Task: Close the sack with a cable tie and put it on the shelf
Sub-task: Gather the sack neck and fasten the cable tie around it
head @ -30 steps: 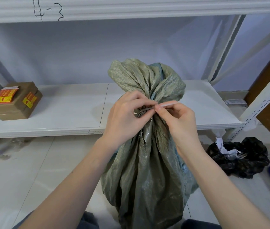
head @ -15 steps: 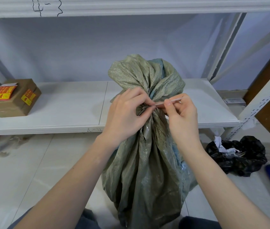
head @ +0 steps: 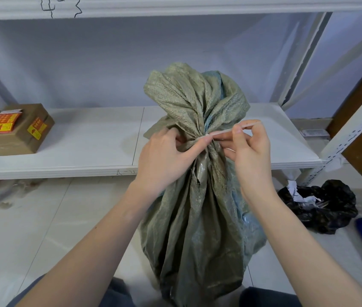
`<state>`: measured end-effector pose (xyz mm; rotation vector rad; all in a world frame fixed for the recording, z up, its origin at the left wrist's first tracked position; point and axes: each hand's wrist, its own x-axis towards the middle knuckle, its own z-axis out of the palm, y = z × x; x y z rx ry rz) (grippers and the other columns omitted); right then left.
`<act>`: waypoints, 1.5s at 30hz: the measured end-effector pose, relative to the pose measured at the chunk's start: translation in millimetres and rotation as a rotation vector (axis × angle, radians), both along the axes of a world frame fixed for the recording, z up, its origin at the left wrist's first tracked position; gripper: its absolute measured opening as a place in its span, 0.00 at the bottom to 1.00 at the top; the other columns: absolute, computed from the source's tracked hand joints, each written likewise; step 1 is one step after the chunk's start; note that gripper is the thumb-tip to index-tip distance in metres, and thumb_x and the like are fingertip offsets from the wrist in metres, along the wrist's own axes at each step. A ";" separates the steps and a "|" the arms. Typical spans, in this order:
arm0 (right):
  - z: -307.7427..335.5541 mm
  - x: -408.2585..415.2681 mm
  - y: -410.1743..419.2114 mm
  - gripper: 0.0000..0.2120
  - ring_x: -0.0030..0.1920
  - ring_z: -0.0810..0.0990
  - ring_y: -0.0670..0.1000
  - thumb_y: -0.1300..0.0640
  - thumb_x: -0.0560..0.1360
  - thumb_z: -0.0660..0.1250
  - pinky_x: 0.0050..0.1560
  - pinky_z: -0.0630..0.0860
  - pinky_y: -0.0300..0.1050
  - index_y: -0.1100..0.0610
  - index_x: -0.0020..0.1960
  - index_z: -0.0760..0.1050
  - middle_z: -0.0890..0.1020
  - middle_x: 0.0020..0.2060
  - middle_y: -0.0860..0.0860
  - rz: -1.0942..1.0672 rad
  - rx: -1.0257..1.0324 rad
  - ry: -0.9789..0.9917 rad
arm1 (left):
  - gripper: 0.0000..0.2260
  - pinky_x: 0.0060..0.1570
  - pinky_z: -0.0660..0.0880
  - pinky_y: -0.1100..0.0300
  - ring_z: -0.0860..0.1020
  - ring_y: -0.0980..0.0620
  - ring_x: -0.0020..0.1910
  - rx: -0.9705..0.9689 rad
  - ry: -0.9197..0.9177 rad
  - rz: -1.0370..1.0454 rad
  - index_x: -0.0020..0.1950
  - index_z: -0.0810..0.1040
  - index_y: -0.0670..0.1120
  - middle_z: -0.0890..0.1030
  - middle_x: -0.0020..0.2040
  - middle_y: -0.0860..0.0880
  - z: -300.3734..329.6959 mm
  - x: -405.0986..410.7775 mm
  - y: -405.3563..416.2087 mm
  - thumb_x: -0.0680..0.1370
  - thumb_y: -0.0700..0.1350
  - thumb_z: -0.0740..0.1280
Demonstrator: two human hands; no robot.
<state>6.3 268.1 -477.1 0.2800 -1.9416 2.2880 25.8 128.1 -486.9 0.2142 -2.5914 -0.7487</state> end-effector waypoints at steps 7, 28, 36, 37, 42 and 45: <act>-4.7 2.2 -4.1 0.05 0.41 0.79 0.40 0.59 0.76 0.64 0.47 0.75 0.37 0.56 0.42 0.75 0.80 0.37 0.48 0.014 0.004 -0.013 | 0.11 0.37 0.68 0.67 0.73 0.65 0.33 0.639 -0.097 -0.308 0.38 0.81 0.50 0.78 0.31 0.61 2.1 -3.0 5.7 0.75 0.55 0.68; -11.0 -4.9 -4.2 0.05 0.41 0.80 0.56 0.50 0.70 0.62 0.49 0.77 0.60 0.50 0.38 0.72 0.81 0.36 0.57 -0.065 0.236 0.019 | 0.09 0.49 0.78 0.59 0.81 0.58 0.43 0.796 -0.036 -0.296 0.48 0.82 0.38 0.86 0.45 0.46 7.5 -0.7 8.2 0.75 0.44 0.70; -8.0 -5.1 -3.9 0.07 0.42 0.84 0.47 0.60 0.77 0.62 0.50 0.80 0.47 0.54 0.40 0.71 0.83 0.39 0.54 -0.055 0.158 -0.003 | 0.34 0.48 0.74 0.49 0.75 0.50 0.44 0.769 -0.038 -0.300 0.51 0.75 0.28 0.77 0.44 0.45 5.4 -4.0 3.0 0.67 0.60 0.73; -7.5 -5.1 -3.6 0.06 0.41 0.83 0.45 0.59 0.77 0.63 0.48 0.79 0.43 0.55 0.41 0.73 0.84 0.39 0.54 -0.063 0.155 0.001 | 0.36 0.47 0.73 0.50 0.74 0.50 0.44 0.744 -0.032 -0.287 0.50 0.75 0.29 0.76 0.44 0.46 3.2 -5.2 1.4 0.65 0.63 0.73; -6.1 -4.2 -1.8 0.05 0.45 0.83 0.47 0.60 0.74 0.67 0.51 0.78 0.39 0.62 0.45 0.79 0.84 0.43 0.57 -0.048 0.134 -0.013 | 0.21 0.45 0.77 0.50 0.80 0.50 0.38 0.599 -0.051 -0.195 0.42 0.83 0.44 0.85 0.39 0.46 -1.4 -6.5 -4.2 0.68 0.62 0.71; -5.7 -3.0 -2.1 0.05 0.39 0.80 0.36 0.59 0.73 0.69 0.47 0.75 0.30 0.60 0.46 0.79 0.82 0.40 0.47 -0.028 0.211 -0.013 | 0.22 0.40 0.75 0.53 0.79 0.51 0.36 0.387 -0.035 -0.067 0.37 0.80 0.47 0.82 0.34 0.52 -1.2 -5.7 -4.2 0.67 0.66 0.68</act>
